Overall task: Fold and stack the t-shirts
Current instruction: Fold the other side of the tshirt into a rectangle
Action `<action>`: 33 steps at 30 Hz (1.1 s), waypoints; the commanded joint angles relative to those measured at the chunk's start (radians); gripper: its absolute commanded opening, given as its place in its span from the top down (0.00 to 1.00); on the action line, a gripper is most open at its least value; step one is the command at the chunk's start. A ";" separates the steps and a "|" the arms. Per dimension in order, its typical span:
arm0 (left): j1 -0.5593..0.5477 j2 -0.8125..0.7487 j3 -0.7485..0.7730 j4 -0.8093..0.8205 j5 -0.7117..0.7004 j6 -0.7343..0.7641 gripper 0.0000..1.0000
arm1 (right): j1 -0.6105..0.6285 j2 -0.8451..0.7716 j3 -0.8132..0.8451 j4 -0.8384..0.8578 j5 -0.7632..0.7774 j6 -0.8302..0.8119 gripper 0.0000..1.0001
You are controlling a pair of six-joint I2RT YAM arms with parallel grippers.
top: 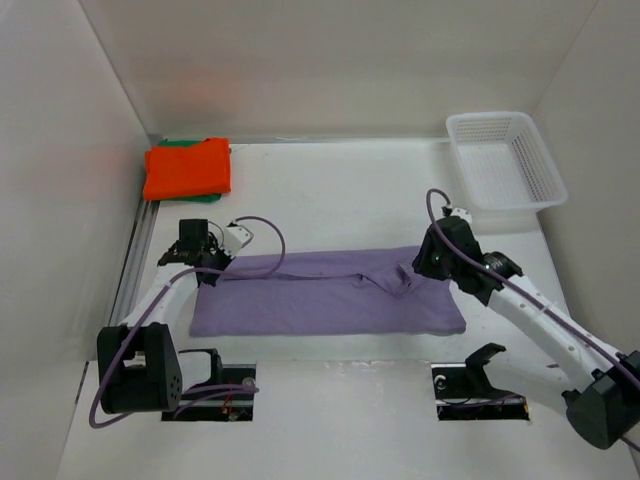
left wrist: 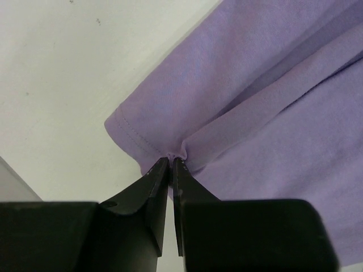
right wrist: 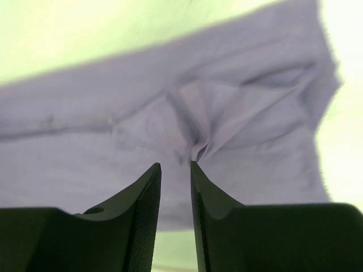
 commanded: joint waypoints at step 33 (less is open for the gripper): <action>-0.035 -0.092 -0.056 0.014 -0.053 0.082 0.92 | -0.056 0.566 0.166 0.080 0.021 -0.119 0.95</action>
